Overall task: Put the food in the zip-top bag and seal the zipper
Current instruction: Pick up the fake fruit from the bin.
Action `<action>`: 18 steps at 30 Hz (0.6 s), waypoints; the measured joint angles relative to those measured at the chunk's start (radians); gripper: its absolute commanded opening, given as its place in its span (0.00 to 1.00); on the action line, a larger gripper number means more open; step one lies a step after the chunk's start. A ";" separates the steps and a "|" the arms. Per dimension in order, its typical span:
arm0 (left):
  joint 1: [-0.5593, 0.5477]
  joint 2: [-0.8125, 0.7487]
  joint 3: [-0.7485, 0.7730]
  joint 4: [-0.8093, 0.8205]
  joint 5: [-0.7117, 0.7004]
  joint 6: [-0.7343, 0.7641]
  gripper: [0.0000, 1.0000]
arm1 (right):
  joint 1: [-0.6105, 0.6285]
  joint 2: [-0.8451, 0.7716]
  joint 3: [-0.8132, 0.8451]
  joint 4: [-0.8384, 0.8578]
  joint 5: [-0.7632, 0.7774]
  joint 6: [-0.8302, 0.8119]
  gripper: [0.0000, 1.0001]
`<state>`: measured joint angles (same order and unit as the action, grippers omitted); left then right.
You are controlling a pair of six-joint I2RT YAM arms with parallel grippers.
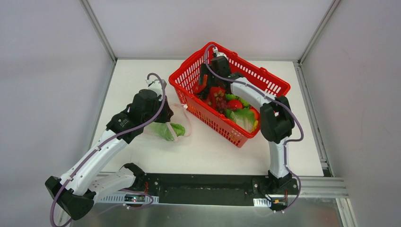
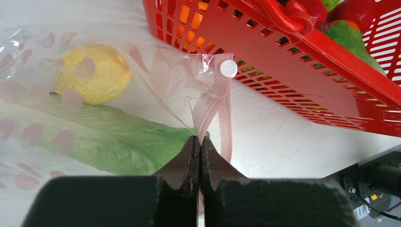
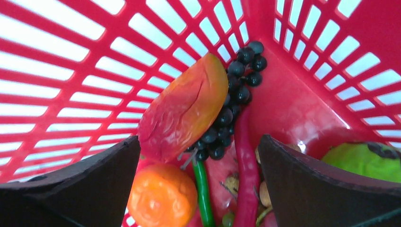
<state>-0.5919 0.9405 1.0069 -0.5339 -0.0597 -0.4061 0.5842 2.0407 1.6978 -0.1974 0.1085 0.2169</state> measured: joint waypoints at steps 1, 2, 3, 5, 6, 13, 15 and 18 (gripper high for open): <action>0.000 0.000 0.000 0.002 0.000 0.000 0.00 | -0.002 0.015 0.012 0.000 0.000 0.000 0.95; 0.000 0.000 0.000 0.002 0.001 0.000 0.00 | -0.005 0.035 0.031 -0.001 0.003 0.002 0.93; 0.000 0.000 0.000 0.003 0.003 0.000 0.00 | -0.008 0.056 0.050 0.001 0.003 0.003 0.93; 0.000 0.000 0.000 0.005 0.008 0.000 0.00 | -0.014 0.095 0.076 0.011 -0.001 0.008 0.92; 0.000 0.000 0.000 0.005 0.008 0.000 0.00 | -0.019 0.114 0.084 0.018 -0.006 0.012 0.91; 0.000 -0.002 0.000 0.006 0.008 0.000 0.00 | -0.039 0.188 0.098 0.062 -0.072 0.019 0.68; 0.000 -0.005 0.000 0.006 0.008 0.000 0.00 | -0.040 0.188 0.098 0.079 -0.080 0.018 0.54; 0.000 -0.007 0.000 0.006 0.009 0.000 0.00 | -0.039 0.188 0.097 0.088 -0.085 0.011 0.37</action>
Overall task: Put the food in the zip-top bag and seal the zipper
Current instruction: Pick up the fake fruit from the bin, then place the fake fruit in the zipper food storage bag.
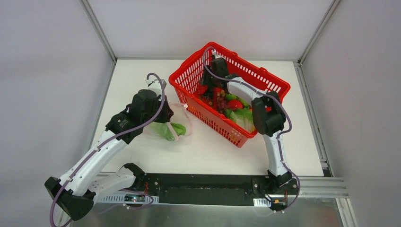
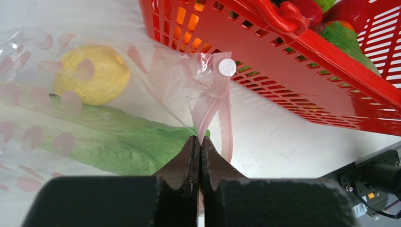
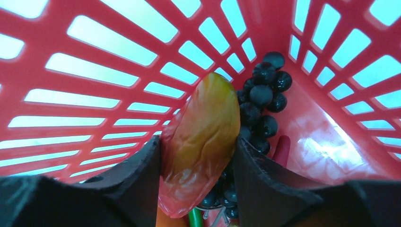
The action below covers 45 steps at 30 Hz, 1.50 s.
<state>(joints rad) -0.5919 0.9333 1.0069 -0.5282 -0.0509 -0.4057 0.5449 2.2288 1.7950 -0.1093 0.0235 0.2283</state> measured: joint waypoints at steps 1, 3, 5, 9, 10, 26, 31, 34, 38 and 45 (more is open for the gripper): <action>0.000 0.000 0.000 0.000 0.000 0.000 0.00 | -0.001 0.000 -0.002 0.000 -0.002 0.000 0.29; 0.000 0.000 0.000 0.000 0.002 0.000 0.00 | -0.005 -0.007 -0.013 0.005 -0.005 -0.002 0.26; 0.000 0.001 0.000 0.001 0.010 0.000 0.00 | -0.007 -0.024 -0.038 0.015 -0.011 0.003 0.20; 0.000 0.007 0.000 0.002 0.022 0.000 0.00 | -0.007 -0.101 -0.124 0.035 -0.013 0.000 0.21; 0.000 0.008 0.000 0.002 0.023 -0.001 0.00 | -0.007 -0.123 -0.144 0.037 -0.013 0.000 0.21; 0.000 0.008 -0.015 0.037 0.062 -0.042 0.00 | -0.011 -0.629 -0.540 0.213 -0.054 0.109 0.24; 0.000 0.000 -0.042 0.045 0.071 -0.060 0.00 | -0.011 -0.711 -0.613 0.254 -0.118 0.146 0.25; 0.000 -0.002 -0.043 0.046 0.072 -0.060 0.00 | -0.011 -0.763 -0.655 0.288 -0.171 0.166 0.26; 0.000 -0.008 -0.043 0.056 0.072 -0.061 0.00 | -0.007 -0.841 -0.714 0.345 -0.241 0.188 0.28; 0.000 -0.016 -0.043 0.082 0.072 -0.065 0.00 | 0.064 -0.931 -0.781 0.398 -0.360 0.163 0.30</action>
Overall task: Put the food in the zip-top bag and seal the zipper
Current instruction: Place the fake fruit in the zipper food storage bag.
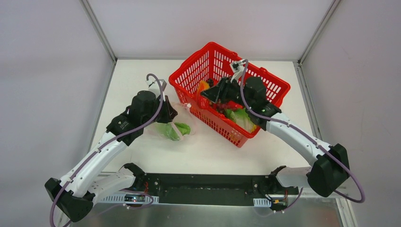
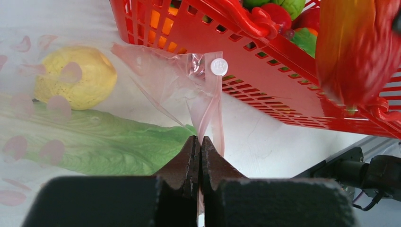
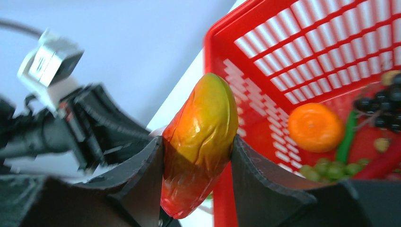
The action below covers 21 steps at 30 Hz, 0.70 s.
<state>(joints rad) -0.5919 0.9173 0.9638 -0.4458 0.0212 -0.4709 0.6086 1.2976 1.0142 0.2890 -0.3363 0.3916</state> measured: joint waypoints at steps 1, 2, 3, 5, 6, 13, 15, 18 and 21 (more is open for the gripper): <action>0.000 -0.002 0.000 0.000 0.000 0.000 0.00 | 0.019 -0.006 -0.003 -0.001 -0.023 -0.014 0.30; 0.000 -0.003 0.000 0.001 0.000 -0.001 0.00 | 0.039 -0.010 -0.005 -0.002 -0.044 -0.028 0.30; 0.000 -0.006 -0.001 0.002 0.000 -0.001 0.00 | 0.058 -0.013 -0.006 -0.007 -0.061 -0.043 0.30; 0.000 -0.014 -0.008 0.007 0.000 -0.001 0.00 | 0.100 -0.016 -0.011 -0.019 -0.090 -0.080 0.30; 0.000 -0.018 -0.011 0.007 0.000 -0.001 0.00 | 0.118 -0.016 -0.014 -0.027 -0.099 -0.096 0.30; 0.000 -0.034 -0.013 0.008 0.009 -0.002 0.00 | 0.234 0.018 -0.019 -0.103 -0.104 -0.211 0.31; 0.000 -0.040 -0.013 0.008 0.016 -0.002 0.00 | 0.260 0.050 -0.017 -0.129 -0.090 -0.246 0.31; 0.000 -0.052 -0.013 0.008 0.026 -0.001 0.00 | 0.281 0.100 -0.013 -0.154 -0.083 -0.273 0.32; 0.000 -0.061 -0.013 0.007 0.039 -0.001 0.00 | 0.291 0.148 0.006 -0.167 -0.071 -0.297 0.33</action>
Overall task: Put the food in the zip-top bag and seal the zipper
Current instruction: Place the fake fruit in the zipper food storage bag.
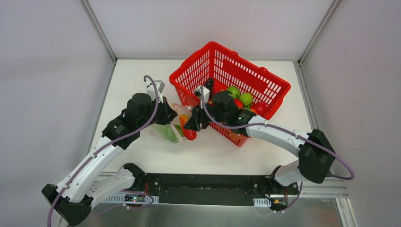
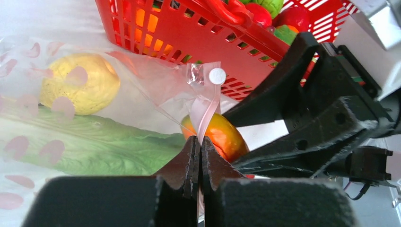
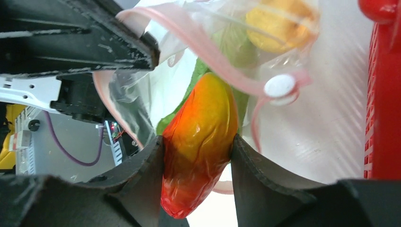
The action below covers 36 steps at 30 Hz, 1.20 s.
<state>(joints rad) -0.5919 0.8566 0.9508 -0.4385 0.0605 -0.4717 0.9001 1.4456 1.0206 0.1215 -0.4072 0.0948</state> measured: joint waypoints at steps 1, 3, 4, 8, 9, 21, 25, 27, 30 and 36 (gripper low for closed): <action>0.000 -0.001 0.000 0.000 0.007 0.000 0.00 | 0.002 0.010 0.005 0.001 0.005 -0.004 0.33; 0.000 -0.002 0.000 0.000 0.018 0.000 0.00 | 0.004 0.021 0.011 0.005 0.013 -0.011 0.34; 0.000 -0.003 0.000 0.001 0.024 0.000 0.00 | 0.006 0.026 0.014 0.006 0.021 -0.015 0.35; 0.000 -0.006 0.000 0.001 0.046 0.002 0.00 | 0.019 0.052 0.039 0.018 0.069 -0.031 0.39; 0.000 -0.006 0.000 0.001 0.049 0.002 0.00 | 0.023 0.058 0.044 0.021 0.087 -0.034 0.39; 0.000 -0.031 0.044 -0.020 0.040 0.007 0.00 | 0.094 0.123 0.124 0.090 0.285 -0.062 0.49; 0.000 -0.076 0.058 -0.022 -0.001 0.010 0.00 | 0.094 0.155 0.182 0.093 0.316 -0.024 0.51; 0.000 -0.097 0.059 -0.022 -0.025 0.010 0.00 | 0.094 0.161 0.203 0.094 0.319 0.011 0.51; 0.000 -0.116 0.059 -0.019 -0.063 0.010 0.00 | 0.094 0.171 0.225 0.094 0.311 0.074 0.51; 0.000 -0.132 0.055 -0.008 -0.111 0.009 0.00 | 0.092 0.202 0.260 0.060 0.240 0.185 0.51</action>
<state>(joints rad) -0.5919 0.7242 1.0054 -0.4465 -0.0509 -0.4629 0.9924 1.6474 1.2808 0.1814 -0.1677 0.2798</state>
